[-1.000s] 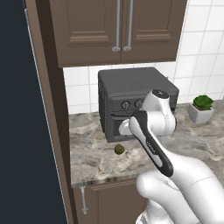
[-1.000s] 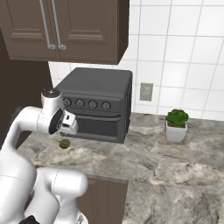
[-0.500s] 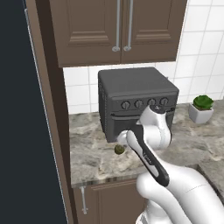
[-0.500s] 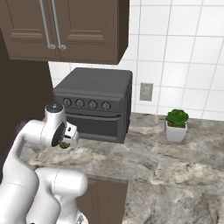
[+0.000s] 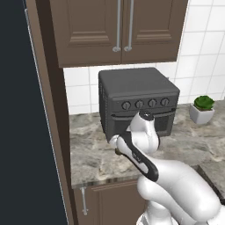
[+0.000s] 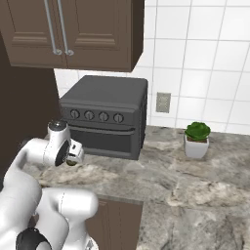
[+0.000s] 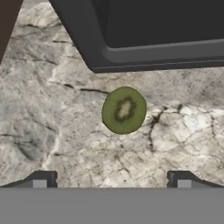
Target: Place the kiwi in the correct fridge rack based on whether it is a fruit or vegetable. Finally, close the fridge door.
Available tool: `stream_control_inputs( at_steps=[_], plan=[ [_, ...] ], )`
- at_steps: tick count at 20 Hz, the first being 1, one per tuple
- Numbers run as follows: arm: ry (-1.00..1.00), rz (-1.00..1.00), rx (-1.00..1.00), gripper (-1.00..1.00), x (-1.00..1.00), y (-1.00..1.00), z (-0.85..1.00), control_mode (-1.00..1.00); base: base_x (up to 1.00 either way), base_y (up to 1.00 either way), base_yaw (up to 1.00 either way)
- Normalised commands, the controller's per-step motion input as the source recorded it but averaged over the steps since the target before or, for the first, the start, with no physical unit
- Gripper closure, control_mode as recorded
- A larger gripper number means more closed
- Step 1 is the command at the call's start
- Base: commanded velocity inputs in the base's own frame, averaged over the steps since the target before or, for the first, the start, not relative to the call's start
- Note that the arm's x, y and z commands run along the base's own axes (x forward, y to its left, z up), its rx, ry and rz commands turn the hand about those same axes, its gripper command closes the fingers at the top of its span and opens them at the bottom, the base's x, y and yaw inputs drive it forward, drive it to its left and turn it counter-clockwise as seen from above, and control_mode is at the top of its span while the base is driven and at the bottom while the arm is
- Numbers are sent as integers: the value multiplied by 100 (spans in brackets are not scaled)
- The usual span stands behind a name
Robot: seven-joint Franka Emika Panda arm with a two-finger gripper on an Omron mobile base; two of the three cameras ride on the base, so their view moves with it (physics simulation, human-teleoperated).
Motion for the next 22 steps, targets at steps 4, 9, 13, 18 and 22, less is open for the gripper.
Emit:
stream_control_inputs(
  at_steps=[4,9,13,18,22],
  plan=[
    [5,0,0,-100,21,0,0,-100,0,0,0],
    [1,0,0,-100,4,0,-13,-100,0,0,0],
    [1,0,0,-100,5,0,-20,-100,0,0,0],
    [0,0,0,-100,0,0,-34,-100,0,0,0],
    [0,0,0,-100,4,0,-26,-100,0,0,0]
  ],
)
